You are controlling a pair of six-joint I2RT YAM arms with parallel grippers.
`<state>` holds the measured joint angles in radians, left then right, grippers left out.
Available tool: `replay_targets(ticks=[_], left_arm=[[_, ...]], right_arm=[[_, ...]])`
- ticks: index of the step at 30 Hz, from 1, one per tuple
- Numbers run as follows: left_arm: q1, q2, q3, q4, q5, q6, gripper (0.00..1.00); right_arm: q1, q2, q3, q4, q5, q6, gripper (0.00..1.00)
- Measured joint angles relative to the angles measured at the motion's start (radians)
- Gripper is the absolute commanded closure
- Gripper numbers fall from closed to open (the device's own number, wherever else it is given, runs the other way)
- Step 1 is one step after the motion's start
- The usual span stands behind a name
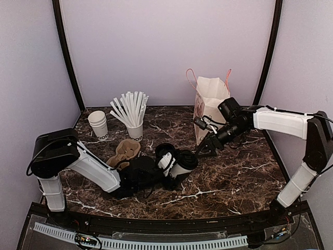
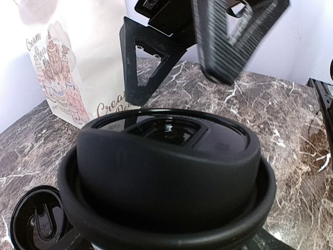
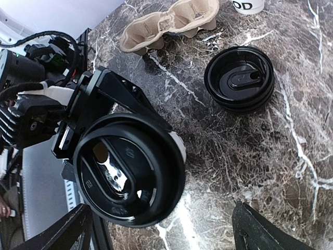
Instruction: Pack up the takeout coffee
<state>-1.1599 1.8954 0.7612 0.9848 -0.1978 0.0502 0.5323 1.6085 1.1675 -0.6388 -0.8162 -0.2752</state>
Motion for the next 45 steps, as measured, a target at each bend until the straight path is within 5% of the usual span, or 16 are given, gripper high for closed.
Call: replay_targets(ticks=[25,45], left_arm=[[0.028,0.129,0.003,0.172,0.102,-0.081,0.18],[0.029,0.121,0.003,0.160,0.099,-0.092,0.11]], right_arm=[[0.189,0.018,0.048,0.010,0.215,-0.080,0.07],[0.253,0.019,0.048,0.024,0.345,-0.093,0.28]])
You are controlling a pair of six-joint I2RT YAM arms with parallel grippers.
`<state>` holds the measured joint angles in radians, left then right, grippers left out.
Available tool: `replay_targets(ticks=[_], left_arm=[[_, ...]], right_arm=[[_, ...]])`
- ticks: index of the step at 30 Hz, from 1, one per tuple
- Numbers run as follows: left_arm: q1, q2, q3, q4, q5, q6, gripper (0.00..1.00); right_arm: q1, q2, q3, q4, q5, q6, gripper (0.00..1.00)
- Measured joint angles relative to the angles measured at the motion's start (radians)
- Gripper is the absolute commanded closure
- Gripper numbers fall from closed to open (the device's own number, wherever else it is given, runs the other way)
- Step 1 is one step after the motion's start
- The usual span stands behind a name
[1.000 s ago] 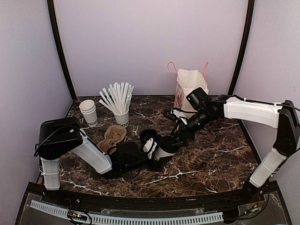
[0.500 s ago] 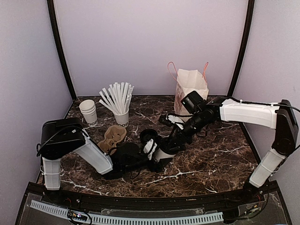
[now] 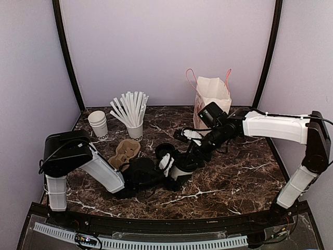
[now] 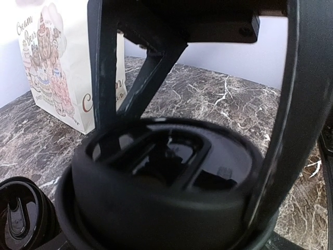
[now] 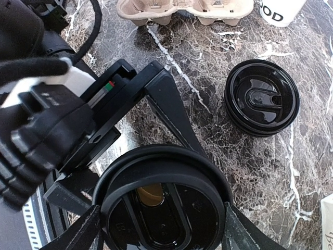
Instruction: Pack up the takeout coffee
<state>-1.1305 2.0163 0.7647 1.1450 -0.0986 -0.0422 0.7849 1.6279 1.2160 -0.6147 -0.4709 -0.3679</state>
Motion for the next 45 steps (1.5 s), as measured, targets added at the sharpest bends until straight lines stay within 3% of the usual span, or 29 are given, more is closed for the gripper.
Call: replay_targets(ticks=[11,20,27,35,45], left_arm=[[-0.023,-0.132,-0.039,-0.143,-0.019,-0.020,0.11],[-0.087,-0.521,-0.120,-0.499,-0.013,-0.064,0.11],[-0.093,-0.706,-0.160,-0.617,-0.017,-0.129,0.11],[-0.083,-0.723,-0.131,-0.827,-0.095,-0.265,0.12],[0.043,-0.711,-0.049,-0.906,0.005,-0.470,0.19]], right_arm=[[0.050,0.000,0.005,0.009,0.048,-0.019,0.32],[0.082,-0.024,0.005,0.014,0.051,-0.040,0.29],[0.106,-0.014,0.005,-0.008,0.095,-0.046,0.26],[0.122,0.007,0.045,-0.037,0.097,-0.043,0.09],[0.122,0.006,0.127,-0.075,0.042,-0.037,0.08]])
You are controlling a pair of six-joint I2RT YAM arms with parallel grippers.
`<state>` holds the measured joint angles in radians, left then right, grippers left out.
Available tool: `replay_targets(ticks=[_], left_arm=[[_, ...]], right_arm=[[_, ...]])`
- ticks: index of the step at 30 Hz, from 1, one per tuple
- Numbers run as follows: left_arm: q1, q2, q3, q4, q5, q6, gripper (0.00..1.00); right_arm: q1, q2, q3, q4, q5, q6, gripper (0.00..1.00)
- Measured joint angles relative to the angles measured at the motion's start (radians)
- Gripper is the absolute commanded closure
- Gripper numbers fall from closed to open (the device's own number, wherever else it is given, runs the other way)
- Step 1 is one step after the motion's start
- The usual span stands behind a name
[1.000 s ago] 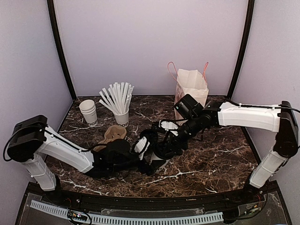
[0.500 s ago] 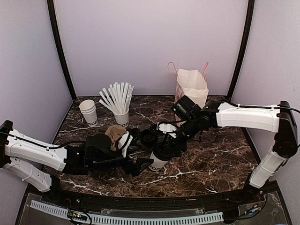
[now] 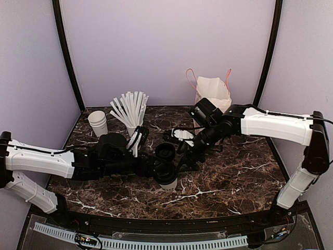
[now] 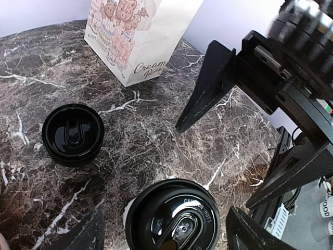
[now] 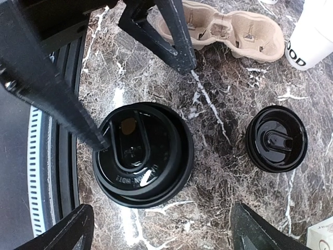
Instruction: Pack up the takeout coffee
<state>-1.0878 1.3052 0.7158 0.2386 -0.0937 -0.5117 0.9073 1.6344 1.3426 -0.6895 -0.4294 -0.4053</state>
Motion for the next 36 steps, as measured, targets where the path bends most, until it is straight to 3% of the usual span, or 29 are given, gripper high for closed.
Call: replay_targets(ticks=[8,15,19,36], left_arm=[[0.023,0.019,0.000,-0.010,0.063,-0.048,0.22],[0.043,0.035,0.011,-0.017,0.148,-0.053,0.27],[0.070,0.075,0.062,-0.053,0.194,-0.073,0.31],[0.136,0.227,0.121,-0.063,0.399,-0.165,0.46]], right_arm=[[-0.027,-0.017,-0.016,-0.010,-0.032,0.032,0.15],[-0.161,-0.036,-0.069,-0.008,-0.154,0.099,0.31],[-0.231,-0.032,-0.111,0.001,-0.252,0.160,0.47],[-0.261,0.173,-0.105,0.012,-0.499,0.258,0.57]])
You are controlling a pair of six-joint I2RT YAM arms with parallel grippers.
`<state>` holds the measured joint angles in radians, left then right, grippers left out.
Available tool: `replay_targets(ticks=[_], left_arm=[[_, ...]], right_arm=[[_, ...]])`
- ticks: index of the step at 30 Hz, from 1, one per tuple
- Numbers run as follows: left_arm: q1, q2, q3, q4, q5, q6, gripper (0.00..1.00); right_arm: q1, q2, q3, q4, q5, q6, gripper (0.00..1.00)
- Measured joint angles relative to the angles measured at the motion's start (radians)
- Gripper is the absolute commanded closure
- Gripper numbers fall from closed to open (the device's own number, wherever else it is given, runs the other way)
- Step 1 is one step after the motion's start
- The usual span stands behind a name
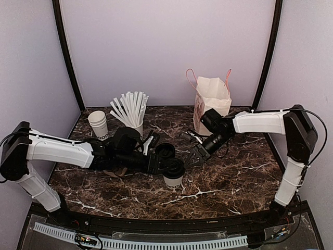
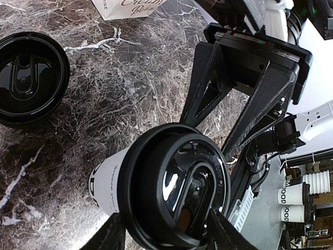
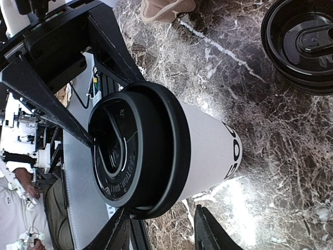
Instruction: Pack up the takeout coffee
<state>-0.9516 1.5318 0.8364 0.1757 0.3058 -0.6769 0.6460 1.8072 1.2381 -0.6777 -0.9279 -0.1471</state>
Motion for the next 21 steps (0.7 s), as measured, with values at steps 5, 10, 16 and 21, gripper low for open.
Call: replay_targets(ticks=[5,10,16,21], left_arm=[[0.013,0.012,0.002,0.010,0.024,-0.014,0.49],[0.021,0.021,0.002,0.020,0.040,-0.019,0.52],[0.051,0.050,-0.003,0.069,0.071,-0.043,0.56],[0.067,0.074,-0.029,0.142,0.090,-0.070,0.56]], right_arm=[[-0.003,0.028,0.009,-0.005,-0.031,0.004,0.58],[-0.013,0.058,0.010,-0.009,-0.069,0.027,0.64],[-0.029,0.112,0.010,-0.021,-0.158,0.084,0.72],[-0.030,0.129,0.004,-0.024,-0.187,0.137,0.82]])
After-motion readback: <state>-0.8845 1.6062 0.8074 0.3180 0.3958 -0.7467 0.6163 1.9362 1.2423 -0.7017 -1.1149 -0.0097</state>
